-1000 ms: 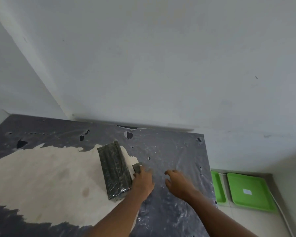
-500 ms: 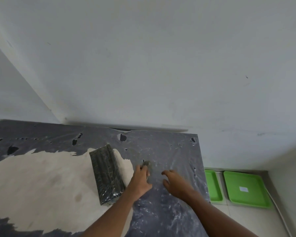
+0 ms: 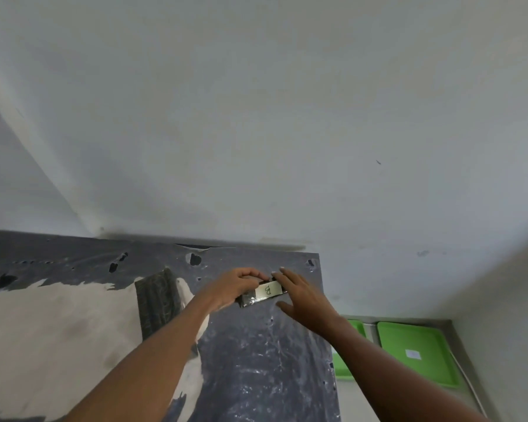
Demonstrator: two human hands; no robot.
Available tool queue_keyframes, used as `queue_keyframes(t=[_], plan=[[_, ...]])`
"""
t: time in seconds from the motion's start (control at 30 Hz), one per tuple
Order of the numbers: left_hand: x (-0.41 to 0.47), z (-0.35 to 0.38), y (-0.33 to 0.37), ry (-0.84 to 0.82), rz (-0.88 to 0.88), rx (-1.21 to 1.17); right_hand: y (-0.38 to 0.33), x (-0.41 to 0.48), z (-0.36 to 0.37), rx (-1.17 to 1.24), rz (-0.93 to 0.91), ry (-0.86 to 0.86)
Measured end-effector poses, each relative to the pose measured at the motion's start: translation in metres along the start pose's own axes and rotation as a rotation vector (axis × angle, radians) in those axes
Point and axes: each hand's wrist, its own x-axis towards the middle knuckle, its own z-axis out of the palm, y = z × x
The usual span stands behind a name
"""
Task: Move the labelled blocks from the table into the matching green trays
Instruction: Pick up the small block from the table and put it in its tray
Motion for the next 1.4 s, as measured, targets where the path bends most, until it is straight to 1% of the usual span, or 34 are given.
queue_keyframes(t=[0.1,0.17,0.27,0.37,0.47,0.6,0.73,0.8,0.87,0.93,0.97,1.03,1.13,1.17,1.23,1.3,1.4], plan=[[-0.001,0.008,0.015,-0.047,0.026,-0.027,0.004,-0.006,-0.012,-0.025,-0.064,0.118],[-0.002,0.014,0.024,-0.022,0.061,-0.022,0.007,-0.010,-0.020,-0.019,-0.061,0.165],[-0.004,0.020,0.036,0.095,0.136,0.009,0.013,-0.015,-0.029,-0.011,-0.021,0.186],[-0.004,0.024,0.041,0.160,0.161,-0.077,0.018,-0.017,-0.036,-0.025,0.045,0.196],[-0.003,0.027,0.039,0.154,0.162,-0.133,0.022,-0.016,-0.040,-0.035,0.076,0.213],[0.002,0.034,0.035,0.166,0.156,-0.268,0.025,-0.016,-0.043,-0.055,0.081,0.219],[0.004,0.037,0.040,0.161,0.179,-0.297,0.023,-0.017,-0.045,-0.064,0.062,0.217],[0.006,0.040,0.045,0.208,0.196,-0.356,0.019,-0.016,-0.045,0.001,0.096,0.236],[0.008,0.047,0.046,0.236,0.162,-0.476,0.012,-0.016,-0.044,0.134,0.181,0.271],[0.008,0.058,0.046,0.166,0.128,-0.517,0.005,-0.015,-0.041,0.250,0.240,0.292],[0.007,0.063,0.046,0.133,0.121,-0.484,0.003,-0.015,-0.039,0.285,0.250,0.287],[0.006,0.071,0.045,0.136,0.124,-0.433,0.002,-0.017,-0.038,0.337,0.245,0.264],[0.003,0.074,0.050,0.163,0.123,-0.315,0.010,-0.028,-0.040,0.262,0.214,0.233],[0.001,0.074,0.052,0.170,0.125,-0.241,0.013,-0.032,-0.042,0.228,0.183,0.237],[-0.002,0.076,0.054,0.174,0.130,-0.134,0.022,-0.041,-0.046,0.173,0.064,0.290],[-0.005,0.078,0.056,0.155,0.124,-0.040,0.030,-0.048,-0.051,0.054,-0.057,0.339],[-0.012,0.091,0.060,0.090,0.113,0.046,0.042,-0.061,-0.058,-0.095,-0.152,0.305]])
